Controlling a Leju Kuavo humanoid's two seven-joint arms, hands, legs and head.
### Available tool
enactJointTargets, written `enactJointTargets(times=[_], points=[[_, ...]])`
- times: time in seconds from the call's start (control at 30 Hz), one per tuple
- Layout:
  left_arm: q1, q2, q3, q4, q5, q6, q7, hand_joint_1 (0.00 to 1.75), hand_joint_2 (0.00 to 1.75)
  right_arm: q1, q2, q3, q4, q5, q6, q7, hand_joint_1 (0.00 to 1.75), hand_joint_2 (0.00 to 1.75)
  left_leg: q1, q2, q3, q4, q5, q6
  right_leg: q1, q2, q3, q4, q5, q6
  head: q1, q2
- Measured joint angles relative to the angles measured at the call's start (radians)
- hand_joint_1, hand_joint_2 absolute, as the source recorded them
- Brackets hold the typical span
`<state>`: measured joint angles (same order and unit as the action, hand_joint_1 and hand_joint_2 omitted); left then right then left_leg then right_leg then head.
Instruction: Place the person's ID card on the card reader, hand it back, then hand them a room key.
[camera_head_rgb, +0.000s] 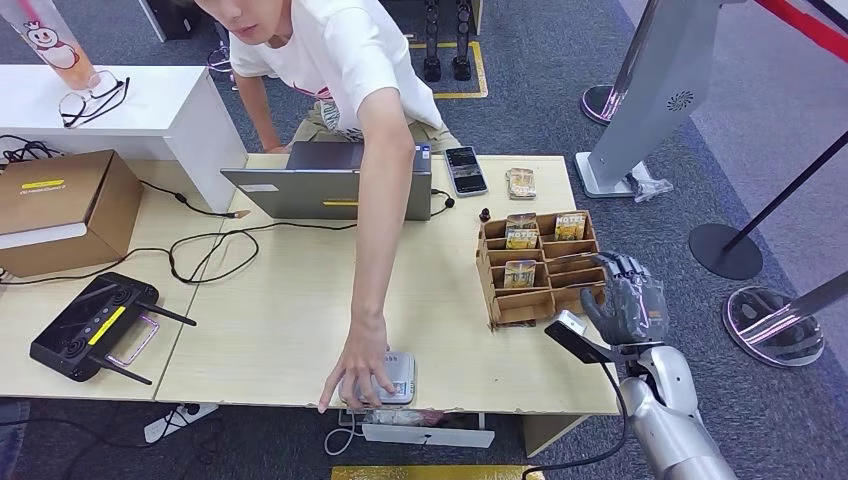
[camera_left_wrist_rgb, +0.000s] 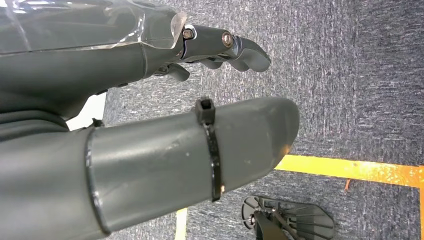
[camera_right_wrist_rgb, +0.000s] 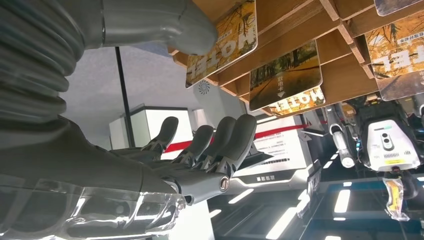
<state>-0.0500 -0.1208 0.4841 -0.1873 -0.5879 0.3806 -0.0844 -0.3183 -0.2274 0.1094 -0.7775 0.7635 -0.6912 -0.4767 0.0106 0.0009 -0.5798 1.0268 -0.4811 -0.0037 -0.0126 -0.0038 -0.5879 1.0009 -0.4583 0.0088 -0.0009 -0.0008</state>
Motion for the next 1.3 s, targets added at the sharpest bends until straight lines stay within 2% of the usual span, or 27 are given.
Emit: enactJointTargets(times=[0.27, 0.5, 0.83, 0.87, 0.97, 1.03, 1.17, 1.3], points=[[0.001, 0.0, 0.0, 0.0, 0.0, 0.003, -0.001, 0.0, 0.0, -0.01, -0.001, 0.001, 0.025, -0.021, 0.0, -0.008, 0.77, 1.75, 0.0, 0.0, 0.0, 0.0, 0.0, 0.0, 0.0, 0.0, 0.0, 0.0, 0.0, 0.0, 0.0, 0.0], [0.001, 0.0, 0.0, 0.0, 0.0, 0.004, -0.001, 0.0, 0.0, -0.013, -0.01, 0.003, 0.042, -0.048, 0.0, -0.016, 0.73, 1.75, 0.0, 0.0, 0.0, 0.0, 0.0, 0.0, 0.0, 0.0, 0.0, 0.0, 0.0, 0.0, 0.0, 0.0], [0.002, 0.005, 0.002, 0.0, 0.001, 0.007, -0.001, 0.0, 0.0, -0.015, -0.018, 0.012, 0.057, -0.054, 0.001, -0.017, 0.77, 1.75, 0.0, 0.0, 0.0, 0.0, 0.0, 0.0, 0.0, 0.0, 0.0, 0.0, 0.0, 0.0, 0.0, 0.0], [0.002, 0.005, 0.003, 0.0, 0.001, 0.008, 0.0, 0.0, 0.0, -0.016, -0.019, 0.013, 0.059, -0.055, 0.001, -0.017, 0.83, 1.75, 0.0, 0.0, 0.0, 0.0, 0.0, 0.0, 0.0, 0.0, 0.0, 0.0, 0.0, 0.0, 0.0, 0.0], [0.002, 0.006, 0.008, 0.0, 0.002, 0.012, 0.004, 0.0, 0.0, -0.022, -0.019, 0.023, 0.065, -0.056, 0.002, -0.013, 1.2, 1.75, 0.0, 0.0, 0.0, 0.0, 0.0, 0.0, 0.0, 0.0, 0.0, 0.0, 0.0, 0.0, 0.0, 0.0], [0.002, 0.007, 0.013, 0.0, 0.003, 0.013, 0.008, 0.0, 0.0, -0.028, -0.019, 0.032, 0.069, -0.056, 0.001, -0.007, 1.34, 1.75, 0.0, 0.0, 0.0, 0.0, 0.0, 0.0, 0.0, 0.0, 0.0, 0.0, 0.0, 0.0, 0.0, 0.0], [0.002, 0.008, 0.017, 0.0, 0.003, 0.013, 0.01, 0.0, 0.0, -0.037, -0.019, 0.047, 0.074, -0.066, 0.0, 0.005, 1.48, 1.75, 0.0, 0.0, 0.0, 0.0, 0.0, 0.0, 0.0, 0.0, 0.0, 0.0, 0.0, 0.0, 0.0, 0.0], [0.002, 0.008, 0.018, 0.0, 0.003, 0.012, 0.01, 0.0, 0.0, -0.038, -0.02, 0.056, 0.074, -0.069, 0.0, 0.008, 1.49, 1.75, 0.0, 0.0, 0.0, 0.0, 0.0, 0.0, 0.0, 0.0, 0.0, 0.0, 0.0, 0.0, 0.0, 0.0]])
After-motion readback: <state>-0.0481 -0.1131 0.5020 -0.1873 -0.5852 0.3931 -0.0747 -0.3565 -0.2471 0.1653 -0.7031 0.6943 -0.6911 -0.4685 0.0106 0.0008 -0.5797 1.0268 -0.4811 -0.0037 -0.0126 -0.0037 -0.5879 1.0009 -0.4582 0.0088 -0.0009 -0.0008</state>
